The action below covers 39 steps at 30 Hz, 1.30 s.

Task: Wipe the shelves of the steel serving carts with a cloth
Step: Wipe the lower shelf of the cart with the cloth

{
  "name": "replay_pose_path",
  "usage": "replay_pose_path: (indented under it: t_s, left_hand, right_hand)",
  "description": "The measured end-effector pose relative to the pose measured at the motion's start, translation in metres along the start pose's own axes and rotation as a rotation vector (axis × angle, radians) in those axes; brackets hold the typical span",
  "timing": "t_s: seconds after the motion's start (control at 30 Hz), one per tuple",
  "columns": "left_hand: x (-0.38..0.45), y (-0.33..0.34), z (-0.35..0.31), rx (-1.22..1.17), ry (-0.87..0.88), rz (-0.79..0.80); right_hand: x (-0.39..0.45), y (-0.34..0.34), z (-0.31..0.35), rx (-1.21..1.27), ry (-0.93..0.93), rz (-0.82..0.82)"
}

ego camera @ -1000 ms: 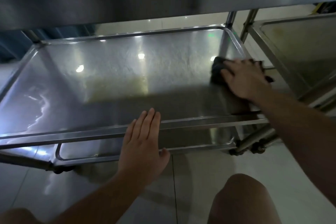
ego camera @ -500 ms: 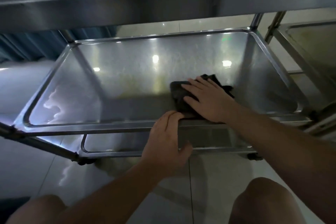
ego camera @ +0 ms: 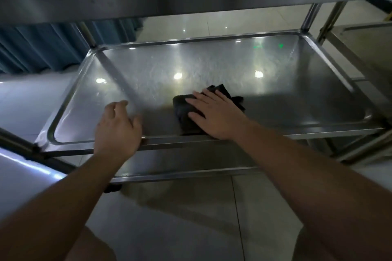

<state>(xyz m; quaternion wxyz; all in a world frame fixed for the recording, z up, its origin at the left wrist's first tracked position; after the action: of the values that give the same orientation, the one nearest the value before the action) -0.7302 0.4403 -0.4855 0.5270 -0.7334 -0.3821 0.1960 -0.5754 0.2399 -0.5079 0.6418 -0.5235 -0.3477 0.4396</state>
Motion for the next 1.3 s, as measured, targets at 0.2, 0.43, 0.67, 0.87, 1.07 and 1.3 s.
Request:
replay_pose_path:
  t_s: [0.2, 0.43, 0.67, 0.87, 1.07, 1.3]
  left_hand:
    - [0.011, 0.005, 0.018, 0.061, 0.006, 0.078]
    - [0.014, 0.02, 0.023, 0.174, 0.016, 0.122]
    - [0.016, 0.024, 0.027, 0.176, 0.014, 0.128]
    - [0.015, 0.023, 0.029, 0.144, 0.023, 0.121]
    - [0.012, 0.025, 0.028, 0.125, 0.023, 0.124]
    - [0.011, 0.023, 0.025, 0.124, 0.001, 0.136]
  right_hand:
    - [-0.107, -0.025, -0.112, 0.038, 0.206, -0.061]
    - [-0.167, -0.048, -0.245, 0.019, 1.052, -0.16]
    - [0.065, -0.024, -0.068, -0.1, 0.515, -0.143]
    - [0.045, 0.017, 0.071, 0.077, -0.093, 0.006]
    - [0.022, -0.017, -0.076, -0.061, 0.218, -0.086]
    - [0.169, -0.014, -0.063, 0.018, 0.473, -0.099]
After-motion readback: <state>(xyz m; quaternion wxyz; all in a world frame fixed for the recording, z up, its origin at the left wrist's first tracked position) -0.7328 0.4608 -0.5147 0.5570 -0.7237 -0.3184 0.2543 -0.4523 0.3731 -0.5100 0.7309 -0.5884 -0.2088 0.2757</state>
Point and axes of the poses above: each hand's wrist, its own x-axis towards the middle knuckle, its own y-axis out of the palm, z = x × y, the point moved 9 cm from there along x, towards the middle knuckle, and after that the axes turned 13 degrees about -y, right-handed, at the moved point
